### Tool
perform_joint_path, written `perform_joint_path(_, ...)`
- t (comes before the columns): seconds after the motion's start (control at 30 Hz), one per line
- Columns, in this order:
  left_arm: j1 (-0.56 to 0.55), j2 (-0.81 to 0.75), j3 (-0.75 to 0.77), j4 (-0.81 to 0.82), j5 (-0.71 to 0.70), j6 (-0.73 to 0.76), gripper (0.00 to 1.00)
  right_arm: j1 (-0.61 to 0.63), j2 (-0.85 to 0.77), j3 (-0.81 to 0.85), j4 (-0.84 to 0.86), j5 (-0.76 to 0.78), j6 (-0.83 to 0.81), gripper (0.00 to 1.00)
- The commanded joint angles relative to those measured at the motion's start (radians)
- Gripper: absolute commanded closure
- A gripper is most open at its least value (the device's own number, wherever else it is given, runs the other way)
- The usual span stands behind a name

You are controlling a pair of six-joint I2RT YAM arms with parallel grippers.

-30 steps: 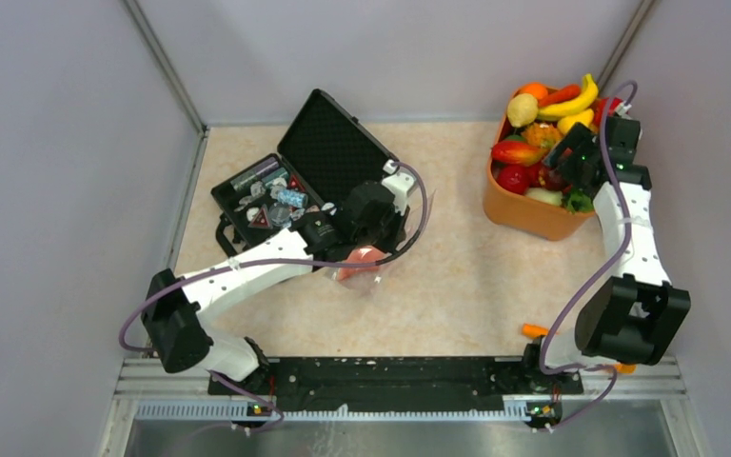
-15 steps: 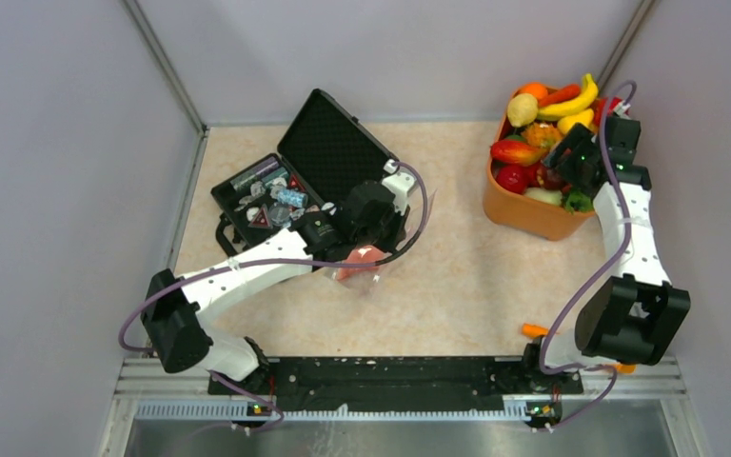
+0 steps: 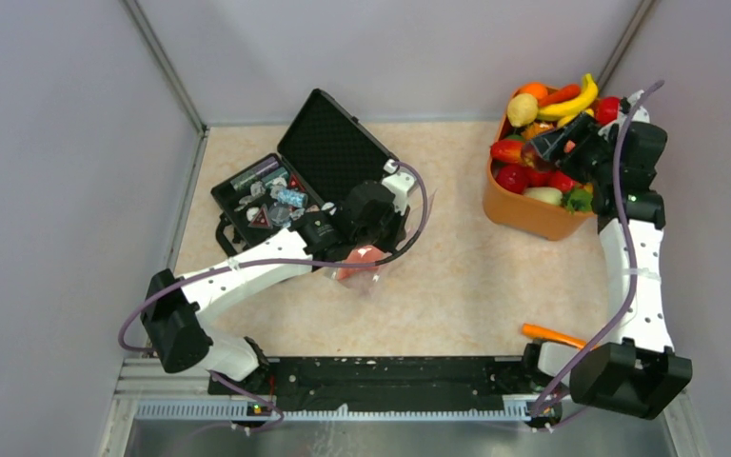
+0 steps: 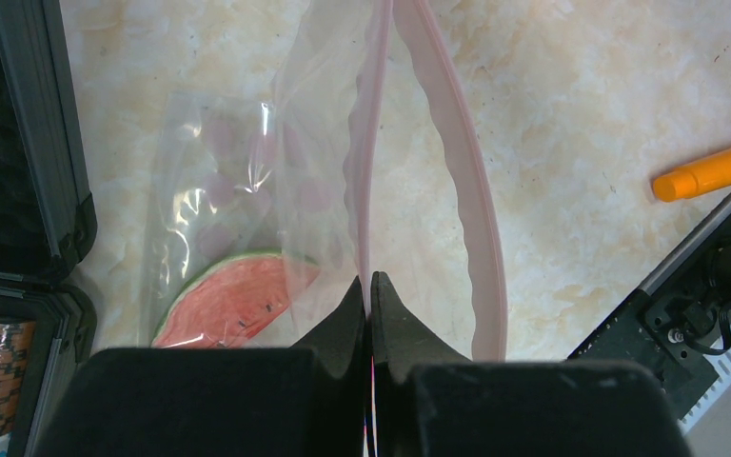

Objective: Place the food in the zip-top bag and seal the zipper
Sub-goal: Pick up the fake fruit from the bin, then place the fake fruit in the zipper food storage bag.

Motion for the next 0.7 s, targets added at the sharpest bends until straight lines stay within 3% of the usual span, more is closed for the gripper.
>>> perform_joint_path(0.0,-0.002,-0.01,0.018,0.046,0.012,-0.002,1.0,0.045,-0.082,-0.126,0.17,-0.312,0.148,0.74)
perform_joint_path(0.17,-0.002,-0.006,0.025,0.047,0.009,-0.009,1.0,0.264,-0.195,-0.27,0.276,-0.258,0.214,0.75)
perform_joint_path(0.3,-0.002,-0.006,0.025,0.047,0.013,-0.019,1.0,0.33,-0.243,-0.373,0.4,-0.295,0.318,0.75)
perform_joint_path(0.67,-0.004,0.014,0.034,0.054,0.007,-0.045,1.0,0.532,-0.214,-0.436,0.491,-0.252,0.399,0.76)
